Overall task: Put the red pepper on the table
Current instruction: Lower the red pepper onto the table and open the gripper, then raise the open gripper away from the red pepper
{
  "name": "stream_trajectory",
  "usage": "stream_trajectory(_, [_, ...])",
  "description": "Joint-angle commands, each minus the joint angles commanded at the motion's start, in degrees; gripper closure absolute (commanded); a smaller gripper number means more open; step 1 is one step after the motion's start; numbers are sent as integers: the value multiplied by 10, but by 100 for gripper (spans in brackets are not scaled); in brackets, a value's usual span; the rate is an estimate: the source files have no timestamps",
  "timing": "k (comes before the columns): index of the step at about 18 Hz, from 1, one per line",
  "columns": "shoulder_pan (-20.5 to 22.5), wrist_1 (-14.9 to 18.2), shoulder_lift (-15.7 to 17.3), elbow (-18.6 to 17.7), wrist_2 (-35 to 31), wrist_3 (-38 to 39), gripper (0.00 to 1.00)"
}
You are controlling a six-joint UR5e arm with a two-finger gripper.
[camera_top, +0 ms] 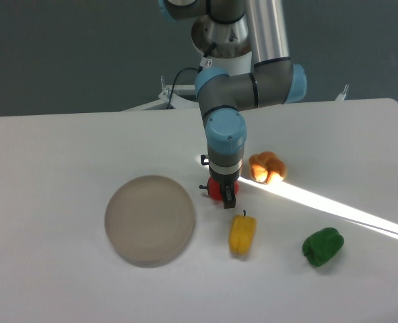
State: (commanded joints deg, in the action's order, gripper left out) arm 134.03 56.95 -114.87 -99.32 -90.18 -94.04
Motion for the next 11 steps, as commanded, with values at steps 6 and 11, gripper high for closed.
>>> stream_trajectory(6, [19,7,12,27,-6,-1,0])
stream_trajectory(11, [58,10,13,70,-9,-48,0])
